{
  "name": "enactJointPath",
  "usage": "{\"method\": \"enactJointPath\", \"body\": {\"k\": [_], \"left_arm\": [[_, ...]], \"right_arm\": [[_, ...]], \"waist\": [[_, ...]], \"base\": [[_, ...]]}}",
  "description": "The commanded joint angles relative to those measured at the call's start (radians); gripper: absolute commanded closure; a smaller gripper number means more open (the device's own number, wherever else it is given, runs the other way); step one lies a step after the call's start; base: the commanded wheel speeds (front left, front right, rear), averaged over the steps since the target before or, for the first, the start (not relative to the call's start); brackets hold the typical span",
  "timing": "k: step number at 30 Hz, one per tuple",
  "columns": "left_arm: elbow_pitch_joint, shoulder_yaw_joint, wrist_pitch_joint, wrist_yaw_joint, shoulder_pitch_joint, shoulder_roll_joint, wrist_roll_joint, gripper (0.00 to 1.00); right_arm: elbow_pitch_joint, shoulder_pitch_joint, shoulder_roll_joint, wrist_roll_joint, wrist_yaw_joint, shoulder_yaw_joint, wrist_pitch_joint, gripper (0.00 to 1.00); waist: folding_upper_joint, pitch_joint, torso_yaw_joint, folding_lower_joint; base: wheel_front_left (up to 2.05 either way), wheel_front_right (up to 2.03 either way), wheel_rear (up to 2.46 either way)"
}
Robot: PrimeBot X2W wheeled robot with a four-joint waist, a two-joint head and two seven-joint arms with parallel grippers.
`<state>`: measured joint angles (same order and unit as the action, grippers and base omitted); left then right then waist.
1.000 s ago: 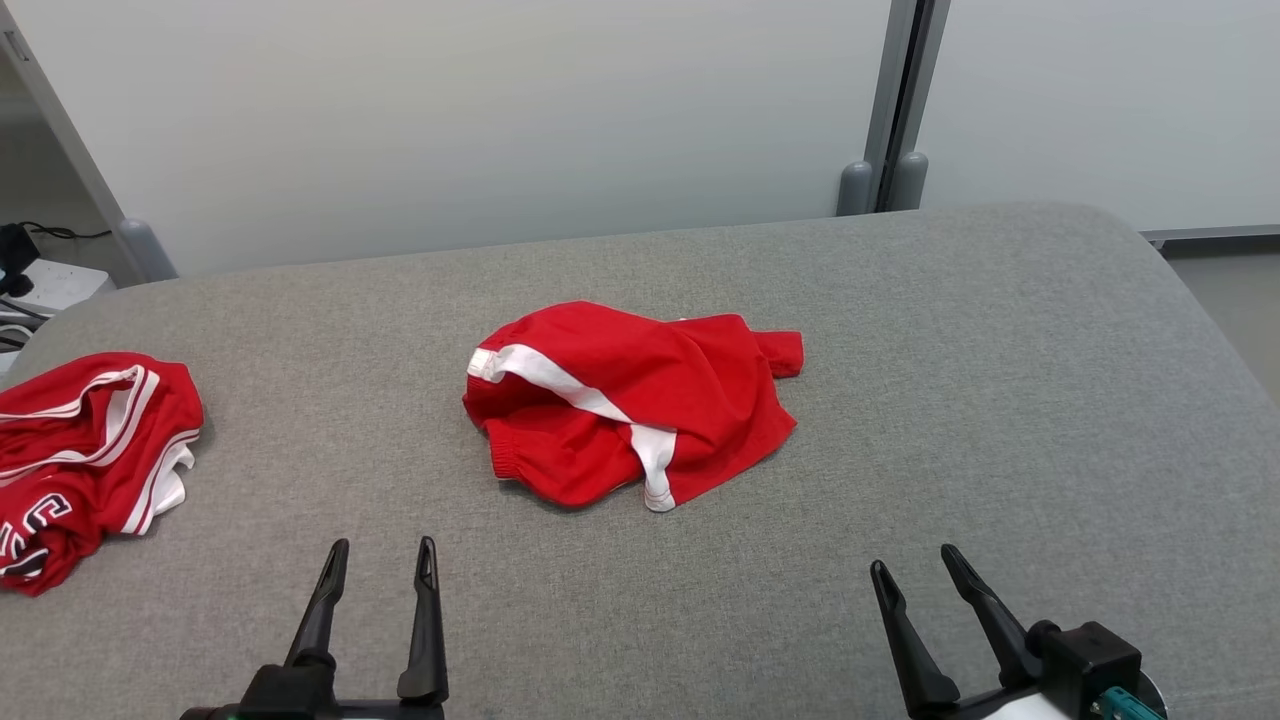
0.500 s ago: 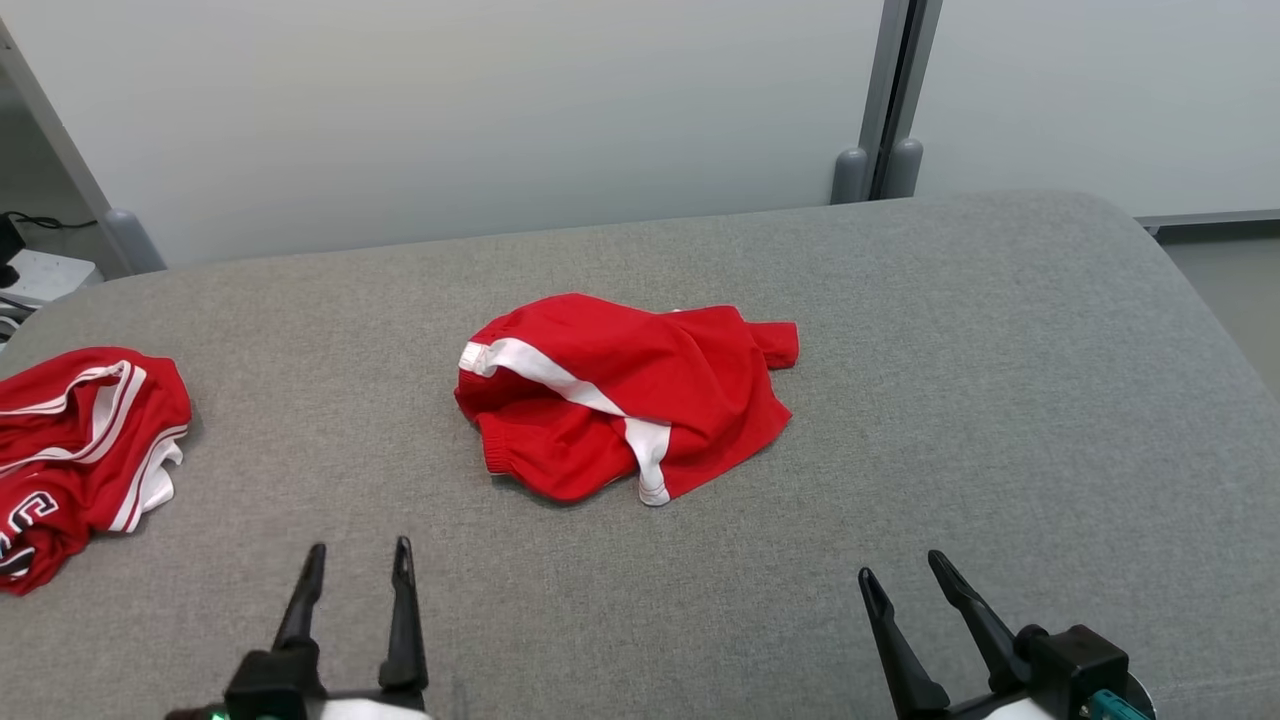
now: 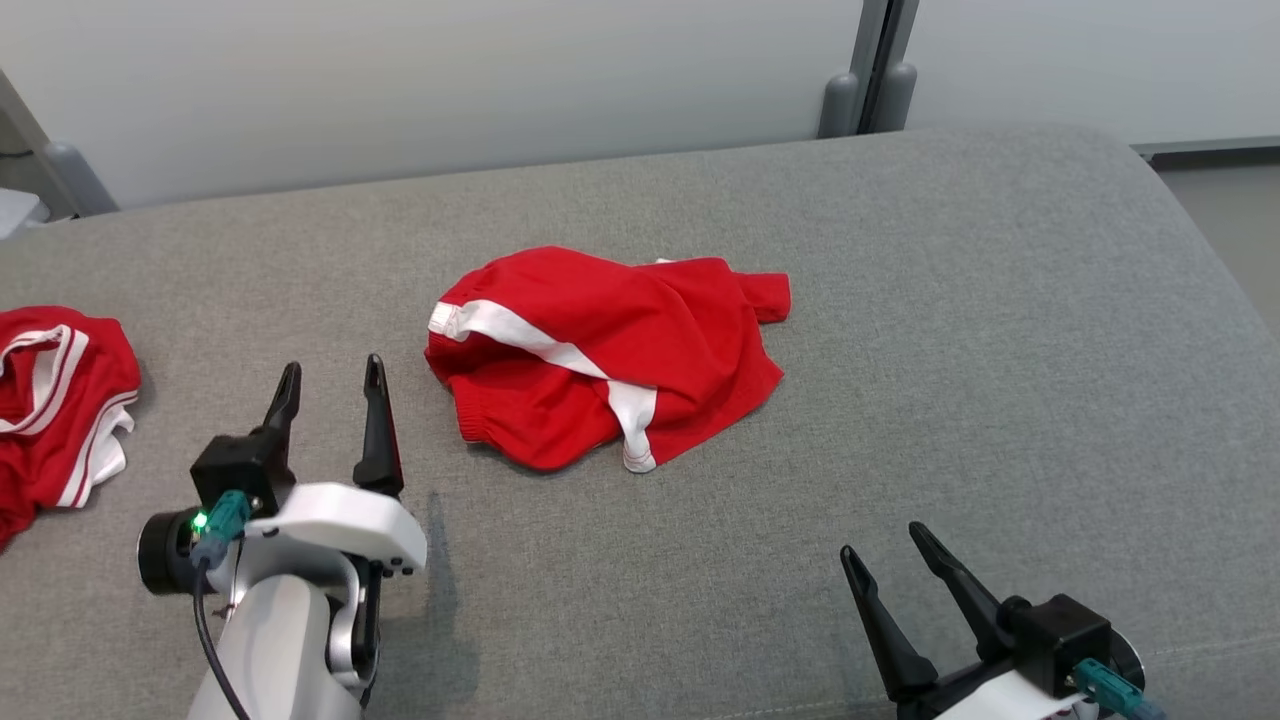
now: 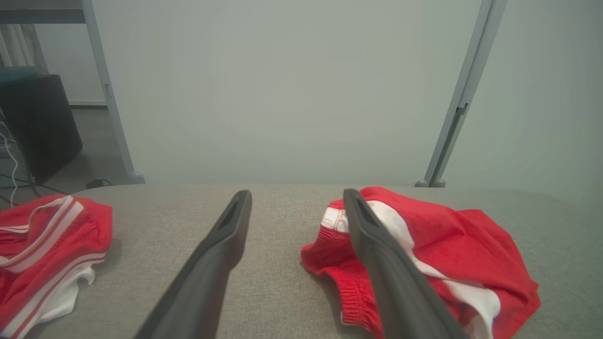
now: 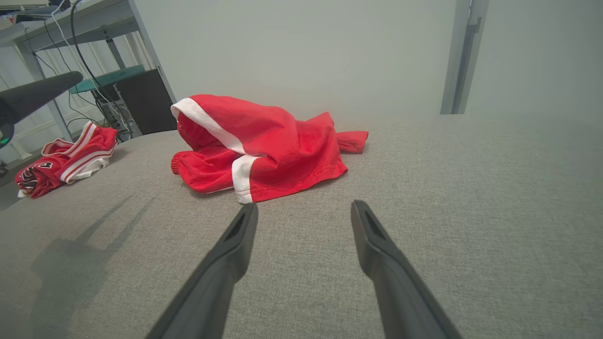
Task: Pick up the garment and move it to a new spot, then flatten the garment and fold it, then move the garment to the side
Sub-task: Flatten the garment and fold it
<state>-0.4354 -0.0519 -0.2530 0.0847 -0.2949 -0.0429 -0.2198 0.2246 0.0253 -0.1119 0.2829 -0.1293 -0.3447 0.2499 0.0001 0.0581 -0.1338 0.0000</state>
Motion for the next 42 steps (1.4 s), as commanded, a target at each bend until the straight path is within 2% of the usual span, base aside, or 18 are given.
{"method": "enactJointPath", "body": {"k": [1, 7, 12, 17, 26, 32, 34, 35, 36, 37, 38, 42], "left_arm": [[-0.034, 0.029, -0.009, -0.013, -0.094, -0.015, 0.012, 0.0], [-0.214, 0.021, -0.009, -0.054, -0.252, -0.023, 0.004, 0.0], [-0.365, 0.011, -0.008, -0.05, -0.378, -0.033, 0.014, 0.0], [-0.48, -0.007, -0.001, -0.077, -0.47, -0.041, 0.014, 0.0], [-0.618, -0.045, 0.019, -0.108, -0.561, -0.04, 0.019, 0.0], [-0.661, -0.063, 0.018, -0.143, -0.578, -0.026, 0.001, 0.0], [-0.672, -0.074, 0.022, -0.157, -0.579, -0.022, -0.004, 0.16], [-0.677, -0.08, 0.025, -0.164, -0.58, -0.02, -0.006, 0.53], [-0.681, -0.085, 0.026, -0.169, -0.581, -0.019, -0.009, 0.68], [-0.685, -0.089, 0.026, -0.173, -0.582, -0.017, -0.011, 0.89], [-0.69, -0.092, 0.029, -0.178, -0.583, -0.016, -0.017, 1.0], [-0.712, -0.109, 0.042, -0.193, -0.586, -0.013, -0.032, 1.0]], "right_arm": [[-0.026, 0.05, -0.016, 0.008, -0.001, -0.024, 0.012, 0.0], [-0.038, 0.089, -0.033, 0.011, -0.001, -0.032, 0.012, 0.0], [-0.046, 0.119, -0.048, 0.015, -0.001, -0.038, 0.012, 0.0], [-0.051, 0.142, -0.058, 0.021, -0.001, -0.047, 0.012, 0.0], [-0.057, 0.158, -0.062, 0.026, -0.001, -0.053, 0.012, 0.0], [-0.056, 0.161, -0.06, 0.03, -0.001, -0.048, 0.012, 0.0], [-0.056, 0.162, -0.06, 0.031, -0.001, -0.048, 0.012, 0.0], [-0.057, 0.163, -0.059, 0.031, -0.001, -0.047, 0.012, 0.0], [-0.057, 0.164, -0.059, 0.032, -0.001, -0.047, 0.012, 0.0], [-0.058, 0.165, -0.059, 0.032, -0.001, -0.046, 0.012, 0.0], [-0.058, 0.166, -0.058, 0.033, -0.001, -0.046, 0.012, 0.0], [-0.059, 0.172, -0.056, 0.033, -0.001, -0.048, 0.012, 0.0]], "waist": [[-0.0001, 0.038, -0.014, 0.0], [-0.0001, 0.107, -0.03, 0.0], [-0.0001, 0.161, -0.044, 0.0], [-0.0001, 0.198, -0.058, 0.0], [-0.0001, 0.224, -0.068, 0.0], [-0.0001, 0.225, -0.063, 0.0], [-0.0001, 0.225, -0.061, 0.0], [-0.0001, 0.226, -0.06, 0.0], [-0.0001, 0.227, -0.059, 0.0], [-0.0001, 0.227, -0.058, 0.0], [-0.0001, 0.228, -0.057, 0.0], [-0.0001, 0.227, -0.055, 0.0]], "base": [[0.0, 0.0, 0.0], [0.0, 0.0, 0.0], [0.0, 0.0, 0.0], [0.0, 0.0, 0.0], [0.0, 0.0, 0.0], [0.0, 0.0, 0.0], [0.0, 0.0, 0.0], [0.0, 0.0, 0.0], [0.0, 0.0, 0.0], [0.0, 0.0, 0.0], [0.0, 0.0, 0.0], [0.0, 0.0, 0.0]]}}
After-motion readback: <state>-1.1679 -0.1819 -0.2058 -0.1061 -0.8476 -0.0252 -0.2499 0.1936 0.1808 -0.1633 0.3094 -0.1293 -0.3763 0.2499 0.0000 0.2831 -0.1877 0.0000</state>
